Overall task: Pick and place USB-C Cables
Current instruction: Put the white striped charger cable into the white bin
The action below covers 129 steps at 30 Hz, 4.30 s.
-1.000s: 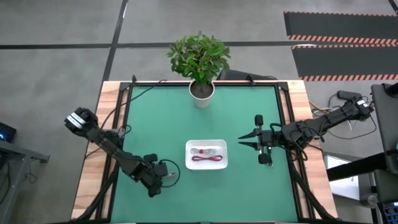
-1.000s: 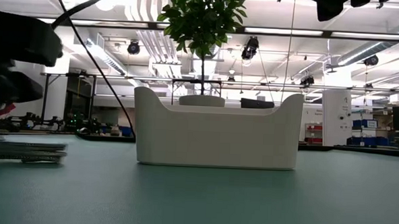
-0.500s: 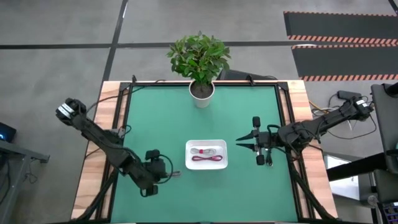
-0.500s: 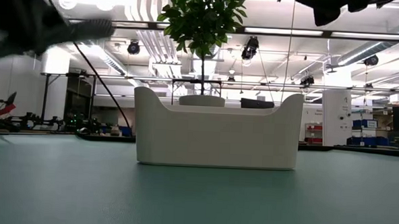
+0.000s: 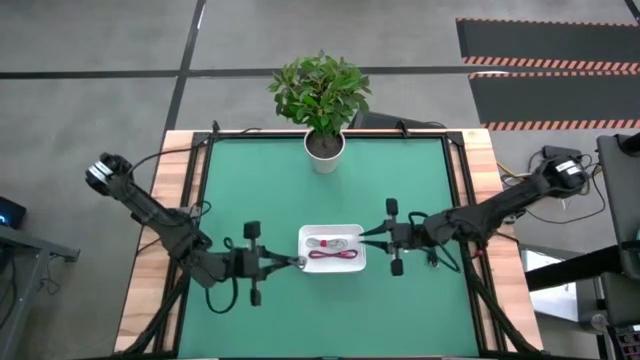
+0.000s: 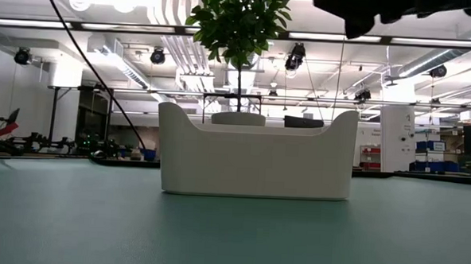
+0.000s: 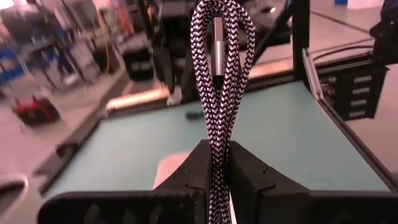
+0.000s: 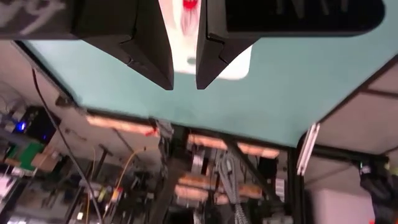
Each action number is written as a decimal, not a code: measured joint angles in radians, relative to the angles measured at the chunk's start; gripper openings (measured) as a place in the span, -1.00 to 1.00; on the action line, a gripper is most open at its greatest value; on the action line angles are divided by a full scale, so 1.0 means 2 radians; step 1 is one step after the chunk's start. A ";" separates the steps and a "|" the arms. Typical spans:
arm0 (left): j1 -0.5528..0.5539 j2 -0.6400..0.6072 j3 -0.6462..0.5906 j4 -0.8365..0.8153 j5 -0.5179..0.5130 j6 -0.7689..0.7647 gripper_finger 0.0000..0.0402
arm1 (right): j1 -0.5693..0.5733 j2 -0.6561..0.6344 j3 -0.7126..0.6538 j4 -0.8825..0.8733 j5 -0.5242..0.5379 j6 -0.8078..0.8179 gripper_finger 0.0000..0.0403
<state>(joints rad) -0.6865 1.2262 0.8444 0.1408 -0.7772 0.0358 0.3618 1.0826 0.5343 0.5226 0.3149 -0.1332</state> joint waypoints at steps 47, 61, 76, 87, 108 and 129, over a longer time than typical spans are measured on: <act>0.114 0.170 -0.002 0.370 0.055 0.128 -0.92 | -0.018 0.198 0.112 0.292 -0.053 -0.067 0.03; 0.120 0.170 -0.009 0.370 0.056 0.128 -0.86 | -0.020 0.212 0.125 0.287 -0.052 -0.073 -0.64; 0.120 0.165 -0.020 0.362 0.096 0.103 -0.55 | -0.020 0.207 0.131 0.265 -0.055 -0.077 -0.86; 0.114 0.064 -0.026 0.138 0.067 0.102 0.21 | -0.020 0.184 0.284 -0.100 -0.029 -0.042 -0.86; 0.113 -0.122 -0.090 -0.061 0.038 -0.003 0.29 | -0.074 0.395 0.722 -0.778 -0.081 0.109 -0.86; 0.113 -0.162 -0.107 -0.062 0.036 -0.042 0.29 | -0.091 0.503 0.761 -0.826 -0.110 0.106 -0.86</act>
<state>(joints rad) -0.4603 0.9024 0.6304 0.0166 -0.7055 -0.0479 0.1801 2.0891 2.0560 -1.1294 0.0950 0.0787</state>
